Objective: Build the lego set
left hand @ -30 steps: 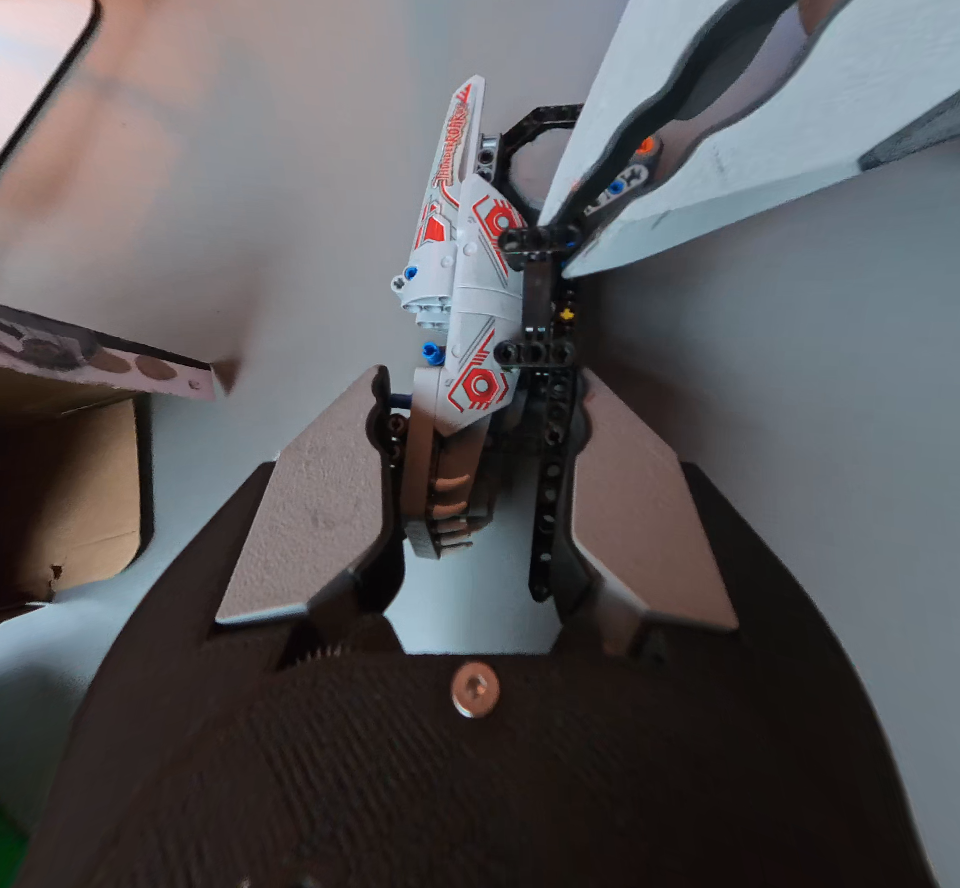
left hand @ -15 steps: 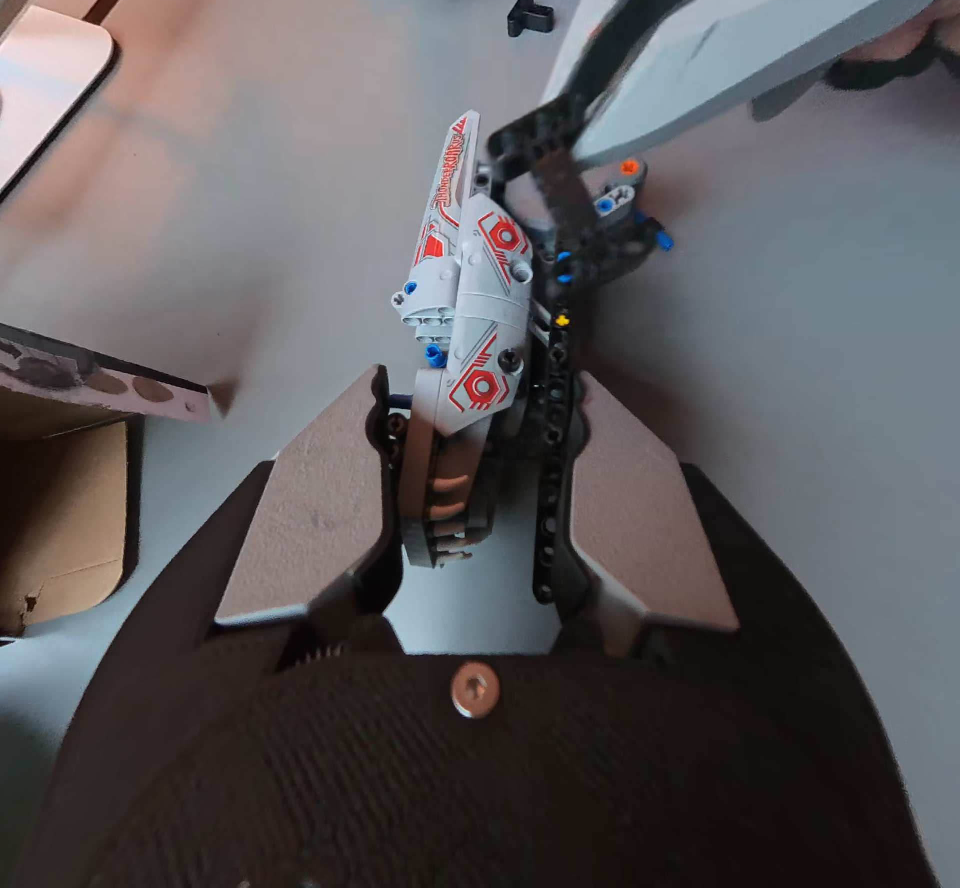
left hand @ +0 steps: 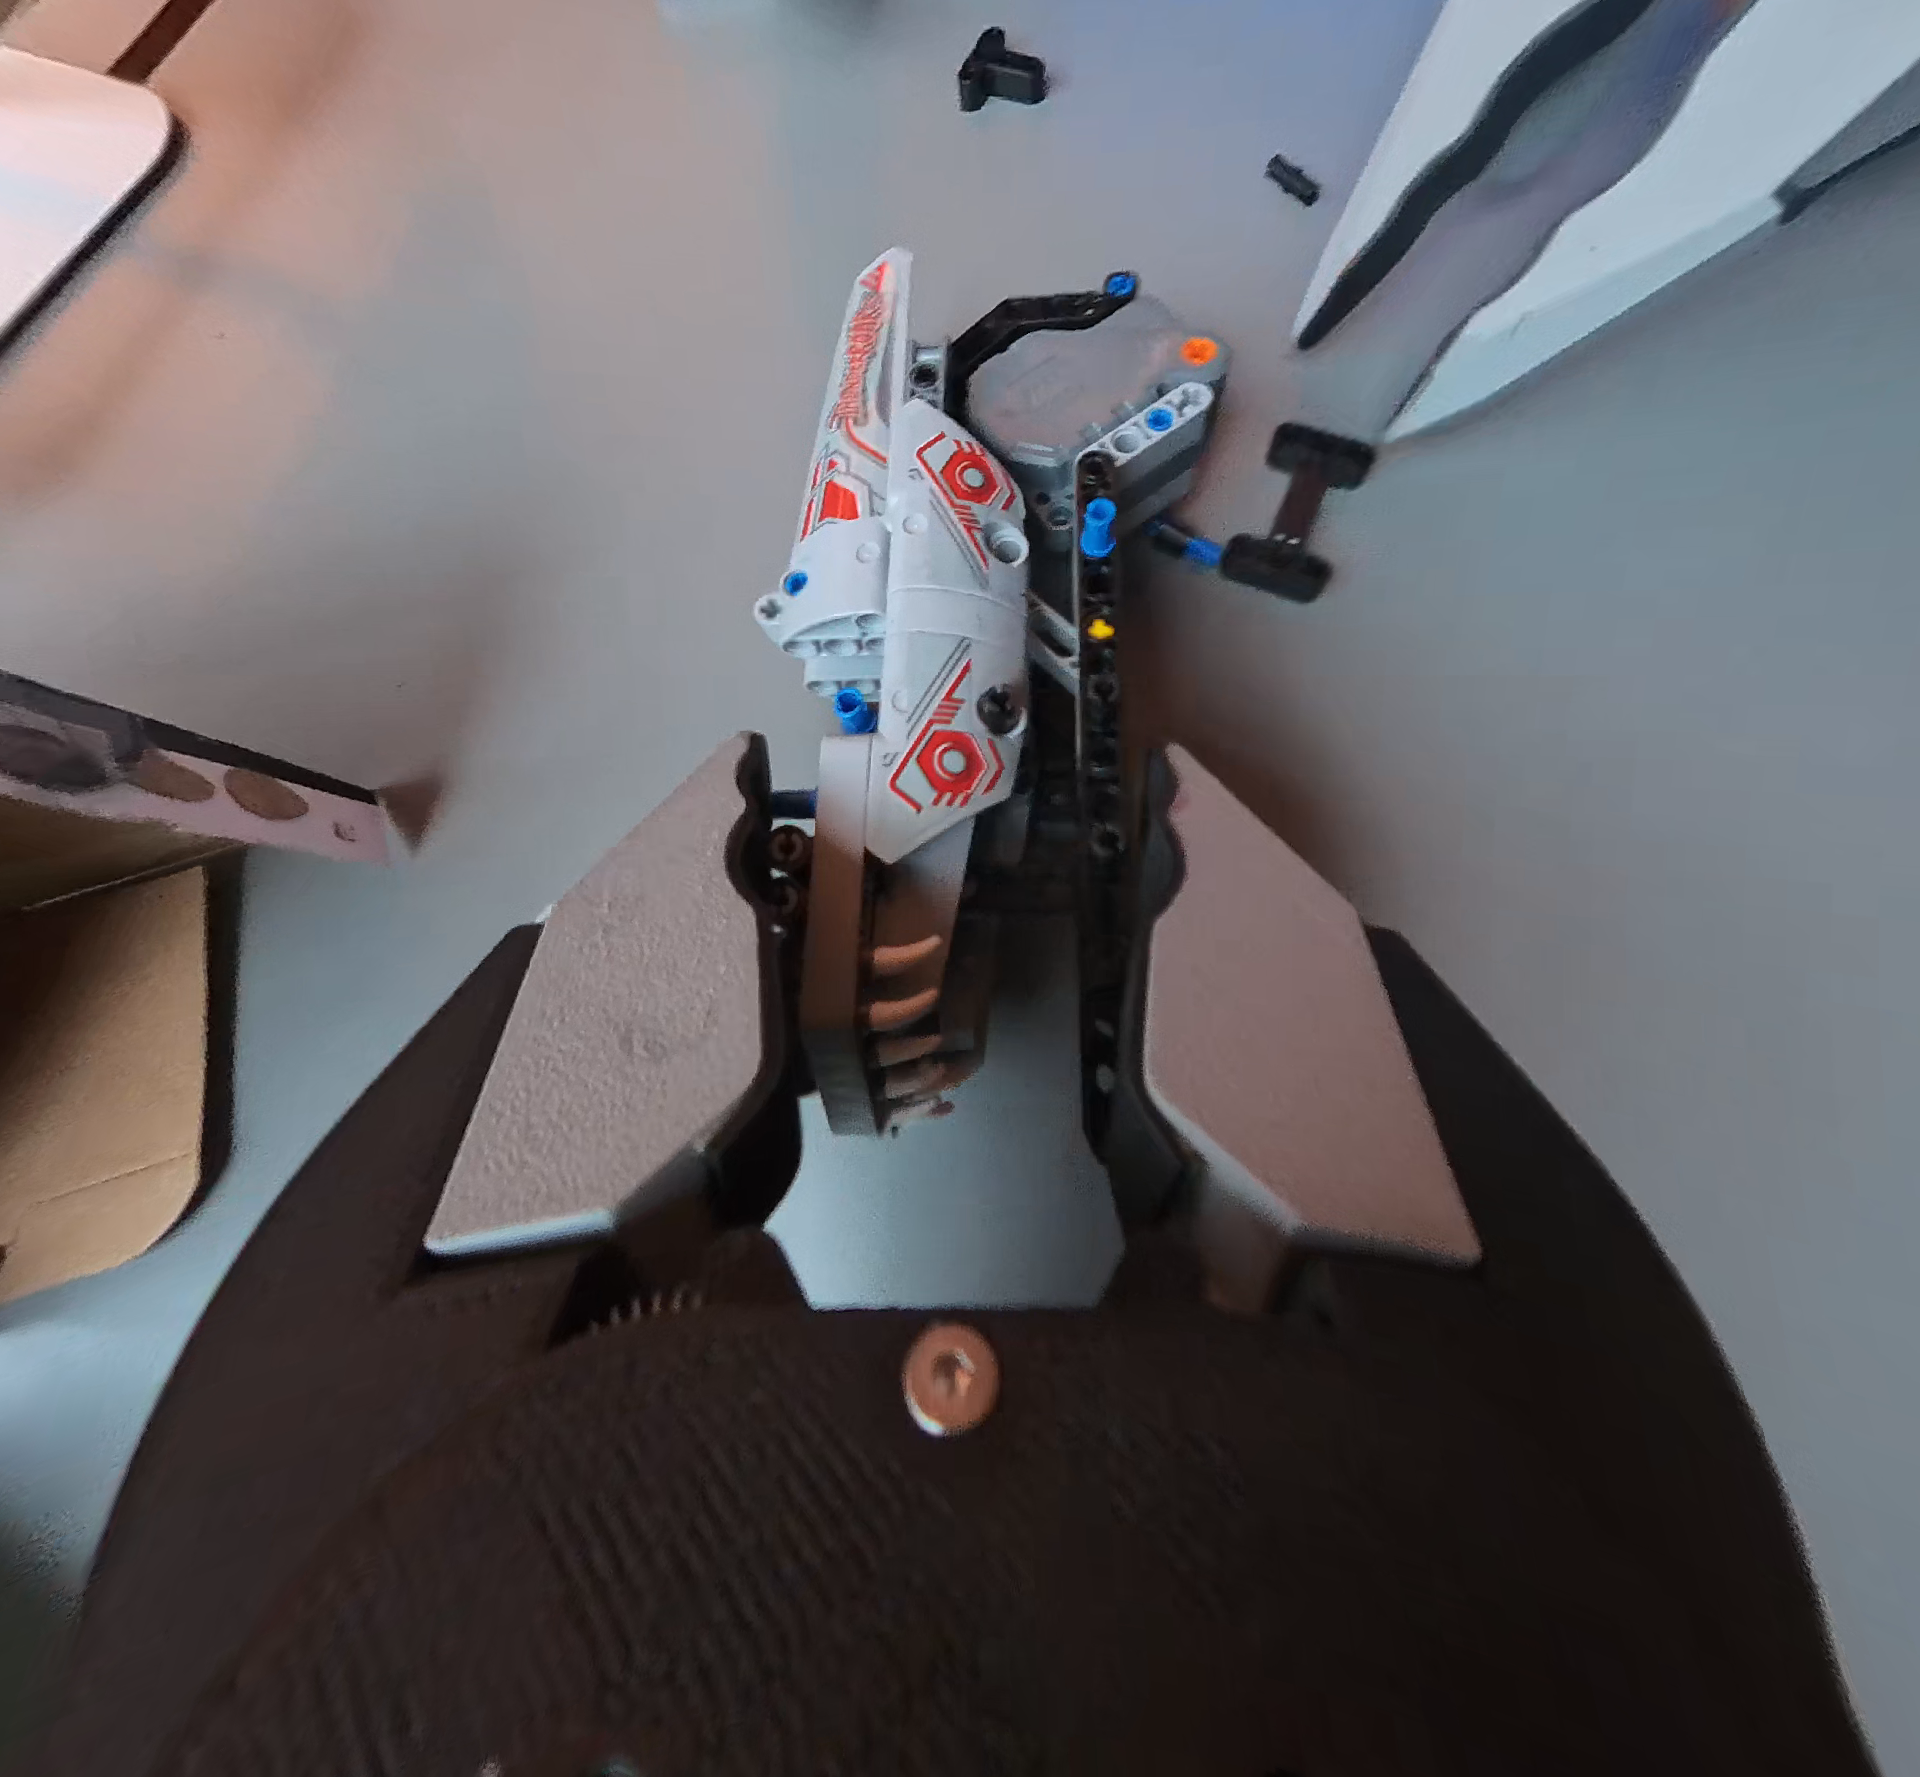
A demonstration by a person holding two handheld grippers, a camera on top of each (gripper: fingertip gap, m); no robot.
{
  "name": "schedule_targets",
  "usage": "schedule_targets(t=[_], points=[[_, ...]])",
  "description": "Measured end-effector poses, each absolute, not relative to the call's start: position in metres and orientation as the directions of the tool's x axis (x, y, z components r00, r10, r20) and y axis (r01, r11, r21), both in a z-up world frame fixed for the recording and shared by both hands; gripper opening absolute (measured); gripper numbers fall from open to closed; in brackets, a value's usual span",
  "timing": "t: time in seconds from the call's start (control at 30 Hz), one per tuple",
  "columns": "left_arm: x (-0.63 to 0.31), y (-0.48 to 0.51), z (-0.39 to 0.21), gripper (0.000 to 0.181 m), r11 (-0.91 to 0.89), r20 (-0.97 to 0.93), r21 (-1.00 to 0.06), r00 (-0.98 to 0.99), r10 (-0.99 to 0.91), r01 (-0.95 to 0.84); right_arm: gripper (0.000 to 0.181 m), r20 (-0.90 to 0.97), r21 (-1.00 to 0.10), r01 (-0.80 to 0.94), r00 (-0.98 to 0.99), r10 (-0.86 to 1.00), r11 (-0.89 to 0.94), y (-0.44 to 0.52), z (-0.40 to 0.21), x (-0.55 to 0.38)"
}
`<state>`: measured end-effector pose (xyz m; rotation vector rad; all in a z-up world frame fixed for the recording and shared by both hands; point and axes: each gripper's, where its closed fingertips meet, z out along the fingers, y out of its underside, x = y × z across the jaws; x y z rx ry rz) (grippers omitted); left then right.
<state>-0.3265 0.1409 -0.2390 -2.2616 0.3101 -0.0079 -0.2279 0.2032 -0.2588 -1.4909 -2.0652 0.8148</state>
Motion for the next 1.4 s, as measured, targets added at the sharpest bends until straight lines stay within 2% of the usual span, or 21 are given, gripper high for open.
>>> schedule_targets(t=[0.1,0.3,0.5,0.63,0.73,0.77,0.87,0.9,0.93,1.03,1.27,1.4], points=[[-0.324,0.140,-0.236,0.072,-0.611,-0.048,-0.768,0.969,-0.243,-0.191,0.028,0.060,-0.722,0.644,-0.308,0.950,0.254,0.204,-0.245,-0.229],[-0.331,0.132,-0.217,0.065,-0.558,-0.002,-0.816,0.965,-0.262,-0.153,0.029,0.083,-0.778,0.566,-0.337,0.938,0.273,0.198,-0.221,-0.234],[-0.342,0.124,-0.216,0.060,-0.574,0.075,-0.814,0.964,-0.257,-0.089,0.030,0.085,-0.808,0.495,-0.436,0.896,0.318,0.176,-0.210,-0.260],[-0.343,0.113,-0.203,0.046,-0.548,0.080,-0.831,0.956,-0.283,-0.092,0.032,0.128,-0.791,0.508,-0.407,0.905,0.340,0.185,-0.219,-0.276],[-0.339,0.095,-0.200,0.018,-0.583,0.030,-0.795,0.950,-0.312,-0.166,0.034,0.090,-0.821,0.488,-0.401,0.912,0.296,0.187,-0.218,-0.280],[-0.335,0.089,-0.201,0.019,-0.605,0.025,-0.773,0.943,-0.333,-0.193,0.036,0.086,-0.827,0.483,-0.399,0.913,0.289,0.188,-0.218,-0.280],[-0.330,0.074,-0.216,0.042,-0.694,0.019,-0.678,0.938,-0.346,-0.242,0.037,0.094,-0.841,0.459,-0.398,0.912,0.287,0.188,-0.217,-0.283],[-0.331,0.074,-0.221,0.044,-0.708,0.002,-0.658,0.940,-0.342,-0.256,0.037,0.097,-0.840,0.457,-0.404,0.910,0.292,0.187,-0.217,-0.284],[-0.332,0.076,-0.225,0.042,-0.706,-0.023,-0.655,0.941,-0.337,-0.269,0.038,0.099,-0.837,0.459,-0.411,0.906,0.299,0.186,-0.219,-0.284],[-0.333,0.086,-0.233,0.007,-0.691,-0.085,-0.655,0.939,-0.333,-0.305,0.040,0.098,-0.827,0.460,-0.449,0.888,0.324,0.181,-0.223,-0.284],[-0.327,0.096,-0.230,0.005,-0.633,-0.081,-0.712,0.931,-0.355,-0.304,0.034,0.178,-0.832,0.394,-0.476,0.861,0.390,0.171,-0.215,-0.290],[-0.337,0.097,-0.233,0.005,-0.606,-0.161,-0.718,0.929,-0.334,-0.342,0.036,0.174,-0.833,0.408,-0.448,0.877,0.374,0.177,-0.223,-0.298]])
